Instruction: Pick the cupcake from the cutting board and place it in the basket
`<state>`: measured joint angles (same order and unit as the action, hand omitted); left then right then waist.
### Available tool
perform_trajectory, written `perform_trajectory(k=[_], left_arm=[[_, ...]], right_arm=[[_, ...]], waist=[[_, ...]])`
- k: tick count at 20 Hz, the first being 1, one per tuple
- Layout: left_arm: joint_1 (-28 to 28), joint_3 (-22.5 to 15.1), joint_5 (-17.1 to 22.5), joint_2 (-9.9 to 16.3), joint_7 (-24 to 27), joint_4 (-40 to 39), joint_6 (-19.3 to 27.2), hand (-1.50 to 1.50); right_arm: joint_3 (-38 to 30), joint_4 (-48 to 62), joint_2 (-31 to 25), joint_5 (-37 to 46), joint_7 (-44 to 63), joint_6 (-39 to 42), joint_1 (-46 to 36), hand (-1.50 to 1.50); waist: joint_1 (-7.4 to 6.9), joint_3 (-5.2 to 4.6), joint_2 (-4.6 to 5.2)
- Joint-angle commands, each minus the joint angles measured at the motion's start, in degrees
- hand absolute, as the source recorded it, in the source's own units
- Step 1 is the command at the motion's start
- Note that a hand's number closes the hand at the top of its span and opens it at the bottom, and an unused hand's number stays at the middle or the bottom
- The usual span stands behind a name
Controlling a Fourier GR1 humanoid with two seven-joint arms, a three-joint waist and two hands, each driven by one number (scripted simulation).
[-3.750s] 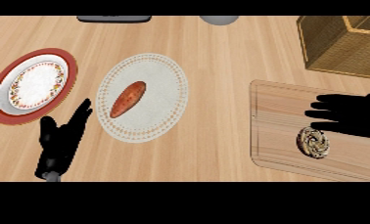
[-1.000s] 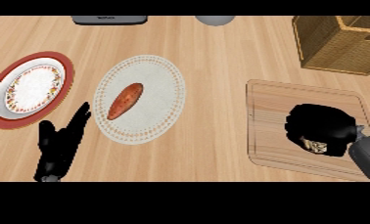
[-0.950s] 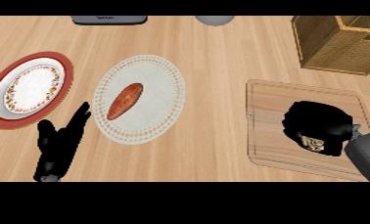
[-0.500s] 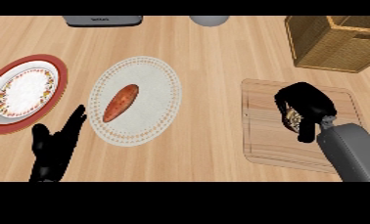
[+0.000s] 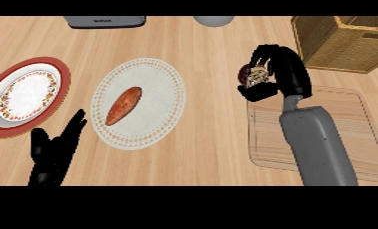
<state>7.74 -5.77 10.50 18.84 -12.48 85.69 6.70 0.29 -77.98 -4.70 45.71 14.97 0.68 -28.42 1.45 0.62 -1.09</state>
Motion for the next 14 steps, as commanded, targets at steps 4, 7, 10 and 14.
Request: perform_trajectory(k=[4, 7, 10, 14], left_arm=[[1.3, 0.0, 0.6, -0.9, -2.1, -4.6, -0.5, 0.0], [1.5, -1.5, -0.7, -2.4, -2.2, -3.9, 0.3, 0.0], [2.4, -1.7, -1.1, -2.3, -2.4, -2.0, 0.2, 0.0], [-1.0, -0.9, -0.8, -2.8, -2.0, -5.5, -1.0, 0.0]], right_arm=[[-8.1, -14.8, 1.2, -3.0, 16.8, -0.5, -11.9, 1.5], [-11.1, -15.6, -3.4, -0.7, 24.7, 2.3, -17.5, 1.5], [-14.6, -14.8, -7.8, -1.7, 27.8, 5.2, -21.6, 1.5], [-18.0, -9.8, -11.7, -2.7, 28.3, 4.9, -27.0, 1.5]], waist=[[-0.05, -0.74, 0.55], [-0.72, -0.72, 0.74], [-1.36, -0.66, 0.86], [-1.66, -0.66, 1.18]])
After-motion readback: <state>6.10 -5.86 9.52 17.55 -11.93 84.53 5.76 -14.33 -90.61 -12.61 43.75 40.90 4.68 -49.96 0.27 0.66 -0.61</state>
